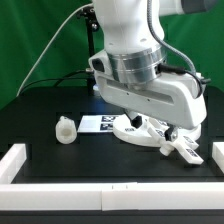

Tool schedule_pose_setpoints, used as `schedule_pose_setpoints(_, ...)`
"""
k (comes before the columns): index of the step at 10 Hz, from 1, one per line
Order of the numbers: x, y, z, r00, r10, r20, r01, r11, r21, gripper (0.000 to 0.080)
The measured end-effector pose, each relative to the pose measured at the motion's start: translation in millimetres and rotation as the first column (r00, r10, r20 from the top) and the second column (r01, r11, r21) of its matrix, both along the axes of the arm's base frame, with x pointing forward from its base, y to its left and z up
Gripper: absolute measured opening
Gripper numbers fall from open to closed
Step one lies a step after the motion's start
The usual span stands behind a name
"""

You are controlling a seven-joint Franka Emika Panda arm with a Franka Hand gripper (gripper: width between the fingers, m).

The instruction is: Assemble round table

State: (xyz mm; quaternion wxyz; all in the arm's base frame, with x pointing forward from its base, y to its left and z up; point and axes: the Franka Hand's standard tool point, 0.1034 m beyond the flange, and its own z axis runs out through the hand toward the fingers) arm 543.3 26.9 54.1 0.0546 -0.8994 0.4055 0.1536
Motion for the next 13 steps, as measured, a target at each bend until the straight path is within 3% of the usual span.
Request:
schedule_pose_setpoints(3, -1.1, 7.5, -7.8, 1.0, -0.009, -0.002, 0.009, 1.0, -0.008, 0.0649)
schedule_pose_setpoints(4, -0.9, 6.0, -7.9, 1.0, -0.011, -0.001, 0.011, 1.0, -0.009, 0.0562)
schedule_pose_setpoints(5, -0.9, 5.9, -7.9, 1.0, -0.011, -0.001, 0.011, 1.0, -0.009, 0.0426)
schedule_pose_setpoints(6, -0.9, 5.8, -7.9, 1.0, -0.011, -0.001, 0.011, 1.0, -0.009, 0.0426)
schedule_pose_setpoints(7, -0.9, 5.8, -7.9, 1.0, -0.012, -0.001, 0.012, 1.0, -0.009, 0.03)
schedule_pose_setpoints(10, 0.2, 5.4, -6.0, 1.0, -0.008, -0.001, 0.008, 1.0, -0.006, 0.03)
schedule_pose_setpoints(11, 7.1, 2.1, 8.0, 1.0, 0.022, 0.011, -0.023, 1.0, 0.013, 0.03)
schedule_pose_setpoints(13, 17.9, -29.1, 53.0, 0.994, 0.096, 0.057, -0.1, 0.993, 0.069, 0.03)
